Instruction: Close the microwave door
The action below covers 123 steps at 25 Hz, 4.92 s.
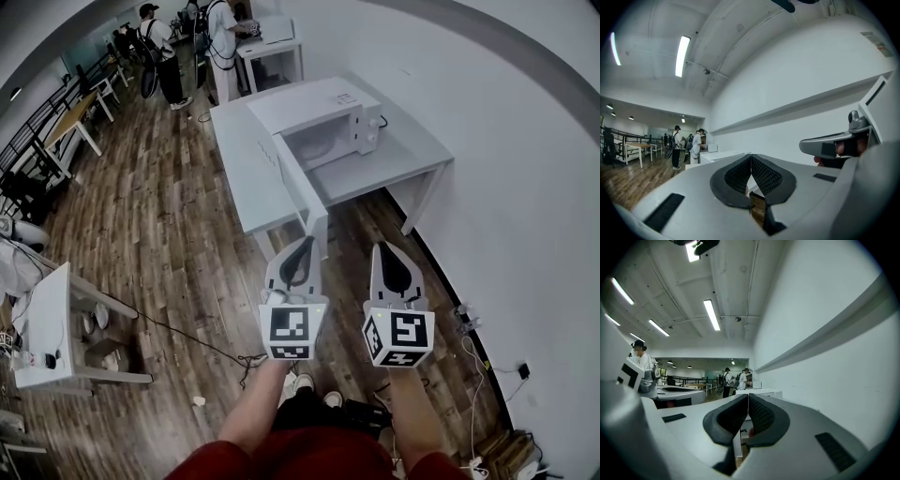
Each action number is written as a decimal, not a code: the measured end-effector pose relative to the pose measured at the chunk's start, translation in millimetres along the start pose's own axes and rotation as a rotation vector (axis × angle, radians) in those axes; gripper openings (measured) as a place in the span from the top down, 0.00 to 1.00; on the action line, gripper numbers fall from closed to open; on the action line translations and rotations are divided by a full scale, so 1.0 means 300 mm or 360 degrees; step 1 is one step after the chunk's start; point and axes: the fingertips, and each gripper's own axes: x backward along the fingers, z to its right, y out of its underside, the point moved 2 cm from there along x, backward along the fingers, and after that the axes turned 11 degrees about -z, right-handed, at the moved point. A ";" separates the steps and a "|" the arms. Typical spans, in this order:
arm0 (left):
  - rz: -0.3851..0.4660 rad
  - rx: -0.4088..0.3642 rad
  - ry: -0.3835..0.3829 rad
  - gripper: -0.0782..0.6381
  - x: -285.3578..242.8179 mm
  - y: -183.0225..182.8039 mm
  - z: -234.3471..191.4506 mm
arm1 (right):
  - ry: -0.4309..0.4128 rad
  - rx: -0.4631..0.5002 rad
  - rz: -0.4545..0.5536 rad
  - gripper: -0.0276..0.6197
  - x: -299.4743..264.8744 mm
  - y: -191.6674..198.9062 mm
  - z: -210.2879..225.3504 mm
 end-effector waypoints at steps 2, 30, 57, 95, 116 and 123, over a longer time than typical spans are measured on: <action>-0.0025 -0.0008 0.0003 0.85 -0.013 0.026 -0.013 | -0.0004 0.0001 -0.0018 0.91 -0.020 0.011 -0.012; -0.0377 0.0074 0.0287 0.73 -0.355 0.439 -0.125 | 0.0129 -0.0038 -0.0355 0.91 -0.277 0.308 -0.040; -0.0334 -0.0094 0.0595 0.67 -0.503 0.488 -0.113 | 0.0246 -0.0006 -0.0420 0.91 -0.357 0.352 -0.029; -0.0425 0.0052 -0.0002 0.69 -1.092 0.371 0.235 | -0.0190 0.0031 -0.0259 0.91 -0.674 0.264 0.747; -0.0391 0.0165 -0.0303 0.84 -1.627 0.297 0.143 | -0.0171 0.0133 -0.0287 0.91 -1.207 0.171 0.956; -0.0389 0.0161 -0.0326 0.84 -1.754 0.262 0.052 | -0.0207 0.0138 -0.0284 0.91 -1.342 0.138 0.973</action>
